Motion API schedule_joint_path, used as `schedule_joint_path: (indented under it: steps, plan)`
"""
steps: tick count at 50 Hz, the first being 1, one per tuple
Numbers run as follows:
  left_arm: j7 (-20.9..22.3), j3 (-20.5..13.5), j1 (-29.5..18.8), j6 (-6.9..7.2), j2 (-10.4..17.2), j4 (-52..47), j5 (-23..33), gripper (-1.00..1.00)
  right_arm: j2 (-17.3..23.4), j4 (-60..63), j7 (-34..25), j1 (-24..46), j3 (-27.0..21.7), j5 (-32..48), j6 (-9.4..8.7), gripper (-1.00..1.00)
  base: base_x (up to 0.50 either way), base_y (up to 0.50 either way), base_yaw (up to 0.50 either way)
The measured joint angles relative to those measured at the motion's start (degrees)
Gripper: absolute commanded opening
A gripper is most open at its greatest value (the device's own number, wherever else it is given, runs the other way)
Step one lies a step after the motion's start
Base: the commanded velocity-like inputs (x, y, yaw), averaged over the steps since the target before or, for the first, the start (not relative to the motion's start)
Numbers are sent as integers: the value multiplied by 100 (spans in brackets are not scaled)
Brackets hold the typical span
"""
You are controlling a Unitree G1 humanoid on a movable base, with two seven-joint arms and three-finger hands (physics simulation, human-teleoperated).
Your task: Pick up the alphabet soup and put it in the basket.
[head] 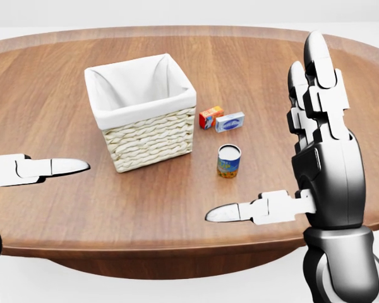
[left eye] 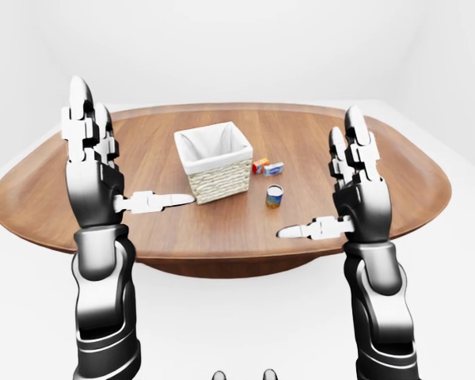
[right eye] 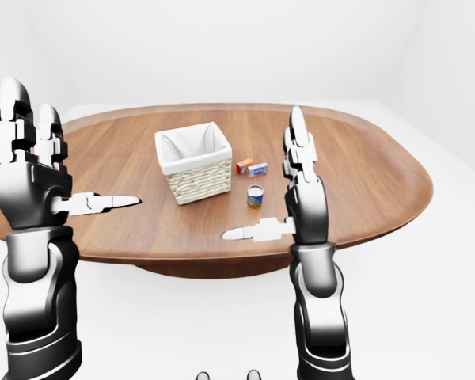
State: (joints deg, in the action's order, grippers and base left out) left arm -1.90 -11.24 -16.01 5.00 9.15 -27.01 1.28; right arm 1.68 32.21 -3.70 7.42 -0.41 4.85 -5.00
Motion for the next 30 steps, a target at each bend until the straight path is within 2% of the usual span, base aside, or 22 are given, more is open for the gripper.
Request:
schedule_joint_path:
  steps: [30]
  plan:
    - [43,36,-1,0,-22,-41,101,100,-69,-155,-69,-145,139,246,0,100,50,3,0]
